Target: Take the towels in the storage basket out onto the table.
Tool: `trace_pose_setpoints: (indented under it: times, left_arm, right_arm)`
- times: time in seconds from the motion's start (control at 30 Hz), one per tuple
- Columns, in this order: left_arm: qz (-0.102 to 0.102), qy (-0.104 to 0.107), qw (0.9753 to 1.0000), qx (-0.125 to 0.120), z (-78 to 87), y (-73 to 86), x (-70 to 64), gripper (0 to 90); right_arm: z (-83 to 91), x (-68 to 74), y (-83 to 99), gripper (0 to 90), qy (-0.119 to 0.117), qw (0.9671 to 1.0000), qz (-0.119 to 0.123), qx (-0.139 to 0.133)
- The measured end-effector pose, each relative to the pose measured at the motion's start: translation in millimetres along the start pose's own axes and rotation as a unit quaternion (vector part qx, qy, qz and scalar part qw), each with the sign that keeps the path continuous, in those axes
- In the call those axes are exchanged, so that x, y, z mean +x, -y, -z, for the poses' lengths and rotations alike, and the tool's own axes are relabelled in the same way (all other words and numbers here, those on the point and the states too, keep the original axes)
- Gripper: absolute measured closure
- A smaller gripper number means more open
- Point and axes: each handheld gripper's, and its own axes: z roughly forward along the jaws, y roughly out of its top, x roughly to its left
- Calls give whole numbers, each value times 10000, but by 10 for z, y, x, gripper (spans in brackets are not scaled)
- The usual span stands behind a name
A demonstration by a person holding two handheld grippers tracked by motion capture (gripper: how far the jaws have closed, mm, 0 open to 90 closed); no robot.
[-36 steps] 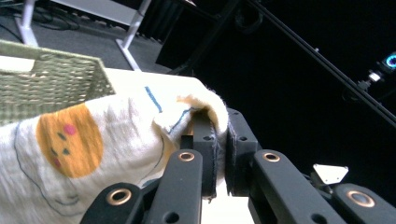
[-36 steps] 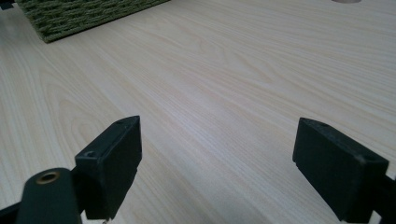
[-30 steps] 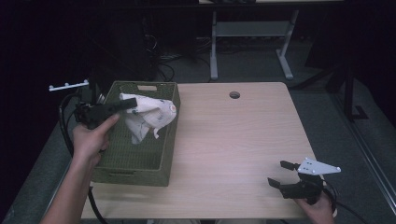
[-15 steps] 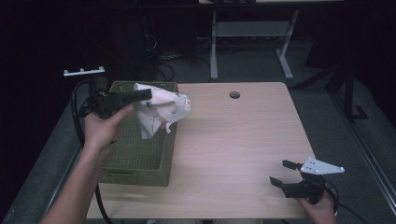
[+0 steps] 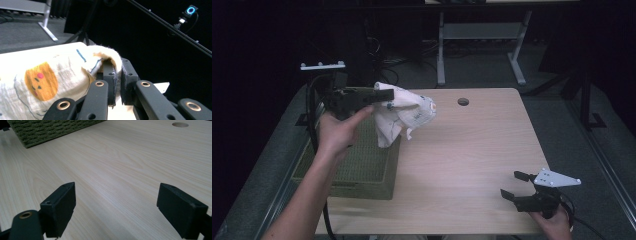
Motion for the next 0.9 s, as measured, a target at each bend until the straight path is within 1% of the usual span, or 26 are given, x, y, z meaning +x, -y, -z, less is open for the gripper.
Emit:
trace_pose_setpoints:
  times: [0.03,0.07,0.1,0.13,0.17,0.2,0.23,0.27,0.3,0.33,0.37,0.43,0.5,0.53,0.57,0.63,0.67,0.7,0.73,0.77,0.8,0.83,0.87,0.9]
  left_arm:
    - [-38,36,10000,54,-66,6,-20,844]
    - [-38,36,10000,54,-66,6,-20,844]
    - [-39,97,9999,77,-124,11,-38,844]
    - [-39,97,9999,77,-124,11,-38,844]
    - [-47,136,9998,139,-205,12,-64,844]
    - [-47,136,9998,139,-205,12,-64,844]
    - [-38,205,9997,148,-280,17,-86,844]
    - [-38,205,9997,148,-280,17,-86,844]
    - [-29,265,9994,213,-366,32,-105,844]
    - [-29,265,9994,213,-366,32,-105,845]
    - [-59,268,9993,249,-412,45,-120,845]
    - [-60,344,9989,313,-511,77,-137,844]
    - [-78,417,9983,408,-666,133,-145,845]
    - [-78,417,9983,408,-666,133,-145,845]
    - [-56,464,9977,493,-771,168,-152,844]
    - [-55,485,9973,547,-867,197,-153,844]
    - [-55,485,9973,547,-867,197,-153,844]
    - [-40,508,9968,618,-965,224,-146,845]
    - [-68,479,9967,658,-1014,241,-137,845]
    - [-52,455,9966,691,-1063,263,-125,845]
    - [-52,455,9966,691,-1063,263,-125,844]
    - [-42,365,9964,766,-1167,313,-94,844]
    - [-53,323,9959,839,-1218,339,-69,844]
    - [0,294,9957,880,-1269,369,-43,844]
  right_arm:
    - [-4,-3,0,150,-5,10000,-16,-6]
    - [-4,-3,0,150,-5,10000,-16,-6]
    - [-10,-5,0,150,-9,10000,5,10]
    - [-11,-4,-1,150,-13,10000,4,5]
    - [-10,-4,-2,151,-19,10000,-3,-10]
    - [-10,-4,-2,151,-19,10000,-3,-10]
    - [-2,-2,-3,151,-4,10000,27,4]
    - [-2,-2,-3,151,-4,10000,27,4]
    - [4,0,-3,151,21,10000,70,9]
    - [4,0,-3,151,21,10000,70,9]
    - [23,3,-2,151,-8,10000,40,-61]
    - [31,-2,-1,150,-7,10000,44,-76]
    - [34,-2,3,151,-14,10000,13,-70]
    - [34,-2,3,151,-14,10000,13,-70]
    - [32,-9,8,150,4,10000,40,-56]
    - [35,-17,9,150,6,10000,37,-68]
    - [35,-17,9,150,6,10000,37,-68]
    - [44,-25,11,150,19,10000,15,-74]
    - [49,-28,12,150,26,10000,26,-79]
    - [58,-23,14,150,39,10000,20,-85]
    - [58,-23,14,150,39,10000,20,-85]
    - [76,-22,20,151,58,9999,23,-104]
    - [81,-24,22,150,61,9999,21,-109]
    - [86,-26,23,151,66,9999,20,-114]
